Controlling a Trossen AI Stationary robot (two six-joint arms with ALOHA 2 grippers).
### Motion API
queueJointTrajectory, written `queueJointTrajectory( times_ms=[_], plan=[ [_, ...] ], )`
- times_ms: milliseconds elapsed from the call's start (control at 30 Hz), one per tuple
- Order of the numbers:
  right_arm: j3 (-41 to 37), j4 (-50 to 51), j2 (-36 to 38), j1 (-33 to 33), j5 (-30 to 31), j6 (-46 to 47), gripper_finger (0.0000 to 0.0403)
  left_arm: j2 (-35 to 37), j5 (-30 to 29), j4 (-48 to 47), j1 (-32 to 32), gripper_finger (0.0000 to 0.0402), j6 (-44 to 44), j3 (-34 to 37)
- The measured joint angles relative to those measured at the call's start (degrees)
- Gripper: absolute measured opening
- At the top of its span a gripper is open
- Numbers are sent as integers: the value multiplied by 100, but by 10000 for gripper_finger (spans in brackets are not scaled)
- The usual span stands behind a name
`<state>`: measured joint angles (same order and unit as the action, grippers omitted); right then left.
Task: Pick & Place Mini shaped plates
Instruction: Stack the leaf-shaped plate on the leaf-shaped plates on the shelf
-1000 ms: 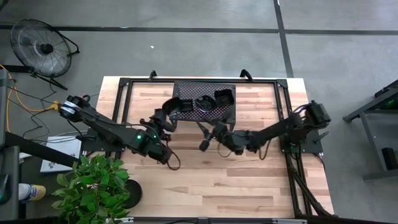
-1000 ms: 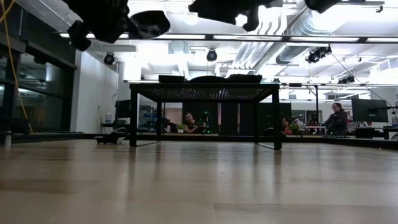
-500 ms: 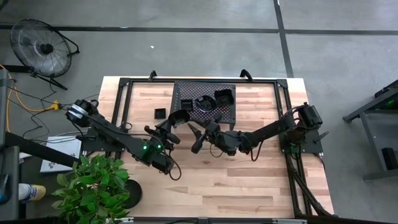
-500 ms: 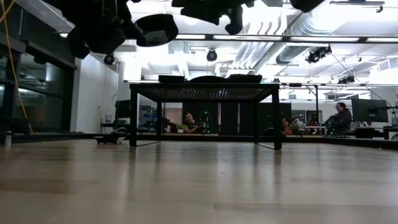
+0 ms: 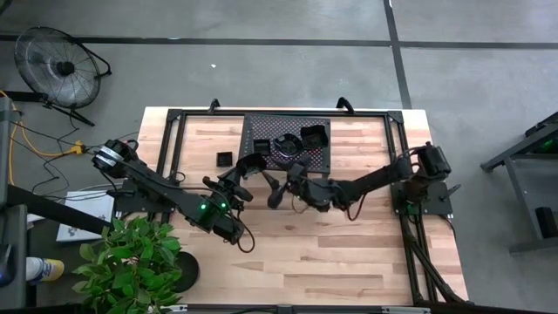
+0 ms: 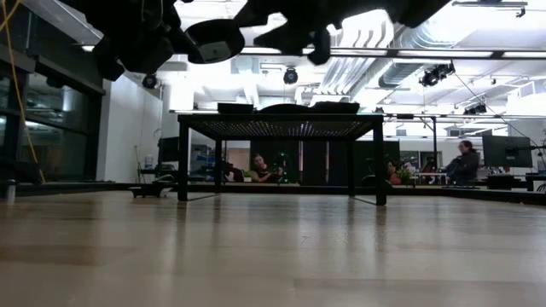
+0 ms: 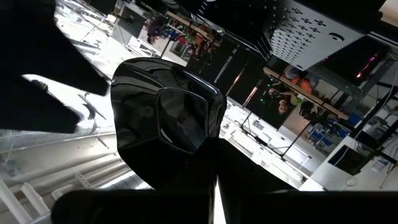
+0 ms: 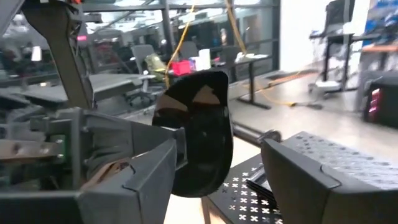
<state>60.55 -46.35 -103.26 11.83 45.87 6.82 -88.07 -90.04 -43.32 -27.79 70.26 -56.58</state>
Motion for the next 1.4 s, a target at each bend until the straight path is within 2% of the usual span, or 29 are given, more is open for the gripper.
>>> queueJointTrajectory(
  times_ms=[133, 367, 867, 1400],
  plan=[
    [-2, 202, 0, -274, -616, 404, 228, 0, 0, -1, 0, 0, 0, 0],
    [-2, 246, 0, -488, -1086, 477, 203, 0, 1, -1, 0, 0, -15, 0],
    [4, 234, 9, -513, -1093, 321, 125, 1, 4, -3, 0, 0, -151, 0],
    [13, 13, 17, -511, -1196, 167, 64, 2, 4, -3, 0, 0, -151, 0]
  ],
)
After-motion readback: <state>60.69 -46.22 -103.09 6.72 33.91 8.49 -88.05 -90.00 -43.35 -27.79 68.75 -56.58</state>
